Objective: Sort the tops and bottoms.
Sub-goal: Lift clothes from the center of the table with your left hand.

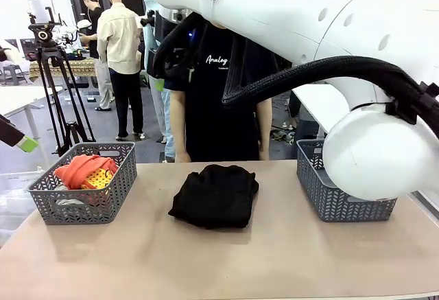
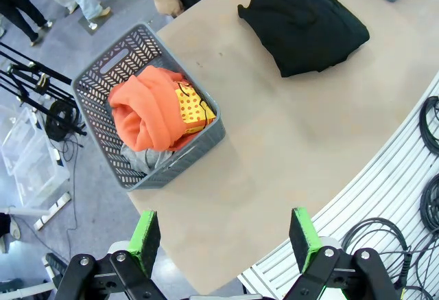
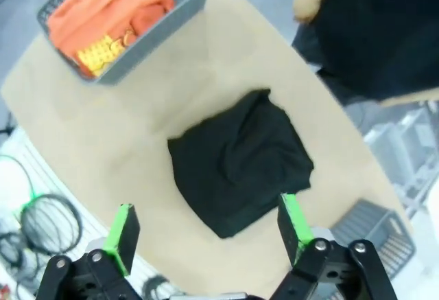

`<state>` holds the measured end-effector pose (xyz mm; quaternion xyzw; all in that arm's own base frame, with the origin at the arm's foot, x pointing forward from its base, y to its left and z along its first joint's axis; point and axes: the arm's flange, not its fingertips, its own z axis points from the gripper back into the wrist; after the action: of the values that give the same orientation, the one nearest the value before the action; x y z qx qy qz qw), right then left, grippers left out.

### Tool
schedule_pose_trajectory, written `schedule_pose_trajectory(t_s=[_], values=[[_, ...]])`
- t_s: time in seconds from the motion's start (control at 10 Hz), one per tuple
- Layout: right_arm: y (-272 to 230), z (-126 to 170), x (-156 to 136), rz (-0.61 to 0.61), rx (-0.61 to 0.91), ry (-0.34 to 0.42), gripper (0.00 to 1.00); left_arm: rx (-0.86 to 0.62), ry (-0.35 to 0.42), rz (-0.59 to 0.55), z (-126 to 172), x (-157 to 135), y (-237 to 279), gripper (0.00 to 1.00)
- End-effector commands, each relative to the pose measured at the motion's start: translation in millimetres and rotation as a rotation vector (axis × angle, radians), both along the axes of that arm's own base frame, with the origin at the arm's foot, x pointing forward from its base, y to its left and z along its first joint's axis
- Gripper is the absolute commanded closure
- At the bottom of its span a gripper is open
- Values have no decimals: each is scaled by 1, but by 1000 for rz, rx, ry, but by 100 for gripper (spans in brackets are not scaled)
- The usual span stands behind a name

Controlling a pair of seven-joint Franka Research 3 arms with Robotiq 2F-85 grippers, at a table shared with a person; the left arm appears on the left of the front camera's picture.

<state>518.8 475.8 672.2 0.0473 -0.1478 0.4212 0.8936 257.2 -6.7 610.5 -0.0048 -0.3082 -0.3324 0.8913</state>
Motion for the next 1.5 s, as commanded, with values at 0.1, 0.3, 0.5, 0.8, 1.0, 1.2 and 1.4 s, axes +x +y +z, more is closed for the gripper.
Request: schedule_pose_trajectory(t_s=[0.1,0.3,0.5,0.8,1.0,1.2,1.4], values=[[-138,-75,-80,-53,20,70,0,1,1,1,0,0,0,2],[-212,-93,-130,-153,55,74,0,1,1,1,0,0,0,2],[-258,-110,-174,-194,88,95,0,1,1,1,0,0,0,2],[-272,-151,-196,-215,-164,367,0,1,1,1,0,0,0,2],[-141,66,8,-193,-16,174,0,1,1,1,0,0,0,2],[-141,66,8,-193,-16,174,0,1,1,1,0,0,0,2],[-144,65,5,-205,-30,185,0,1,1,1,0,0,0,2]])
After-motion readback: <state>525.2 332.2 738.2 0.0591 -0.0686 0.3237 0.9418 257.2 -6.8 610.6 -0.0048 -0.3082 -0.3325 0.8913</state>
